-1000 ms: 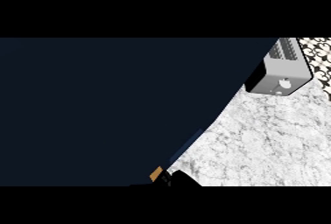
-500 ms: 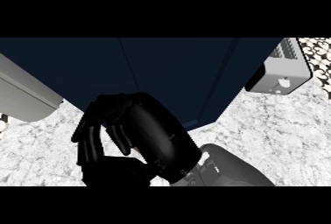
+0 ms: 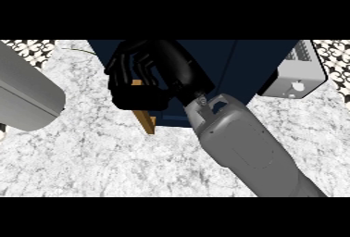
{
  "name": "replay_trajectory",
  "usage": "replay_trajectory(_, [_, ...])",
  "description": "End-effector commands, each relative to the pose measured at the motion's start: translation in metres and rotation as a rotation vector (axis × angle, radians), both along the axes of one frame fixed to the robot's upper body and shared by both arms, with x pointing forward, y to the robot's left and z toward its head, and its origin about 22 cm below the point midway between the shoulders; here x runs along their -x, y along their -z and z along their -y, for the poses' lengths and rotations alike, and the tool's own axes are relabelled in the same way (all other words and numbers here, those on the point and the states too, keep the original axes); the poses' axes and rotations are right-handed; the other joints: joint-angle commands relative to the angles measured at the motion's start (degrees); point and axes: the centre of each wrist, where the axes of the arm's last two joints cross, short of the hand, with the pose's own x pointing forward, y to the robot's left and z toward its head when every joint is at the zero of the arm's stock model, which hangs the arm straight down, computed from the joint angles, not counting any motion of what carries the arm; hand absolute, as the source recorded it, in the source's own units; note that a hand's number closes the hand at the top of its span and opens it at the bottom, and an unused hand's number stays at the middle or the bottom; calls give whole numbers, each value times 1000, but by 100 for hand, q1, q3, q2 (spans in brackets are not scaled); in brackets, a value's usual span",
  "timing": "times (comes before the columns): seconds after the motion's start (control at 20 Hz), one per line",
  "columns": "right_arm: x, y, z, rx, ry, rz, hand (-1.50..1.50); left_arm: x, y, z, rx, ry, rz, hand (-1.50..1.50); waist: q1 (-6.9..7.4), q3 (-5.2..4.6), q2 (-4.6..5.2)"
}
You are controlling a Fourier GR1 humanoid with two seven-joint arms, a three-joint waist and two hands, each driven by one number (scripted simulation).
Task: Pick up the wine, place it into the cabinet and close the cabinet
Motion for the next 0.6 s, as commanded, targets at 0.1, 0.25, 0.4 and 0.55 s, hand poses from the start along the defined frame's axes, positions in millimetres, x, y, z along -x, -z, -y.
replay_trajectory(0.1, [-31, 9, 12, 6, 39, -5, 150, -19, 11, 25, 6, 35, -30, -150, -91, 8, 8])
replay_trajectory(0.25, [-55, 5, 28, 18, 42, 5, 150, -35, -3, 39, 11, 53, -30, -150, -117, 12, 61])
replay_trajectory(0.4, [-62, 6, 25, 38, 73, 24, 150, -36, 7, 46, 9, 33, -35, -150, -55, 9, 48])
replay_trajectory(0.55, [-72, 16, 60, 48, 124, 47, 150, -36, 9, 38, -2, 35, -34, -150, -43, 10, 45])
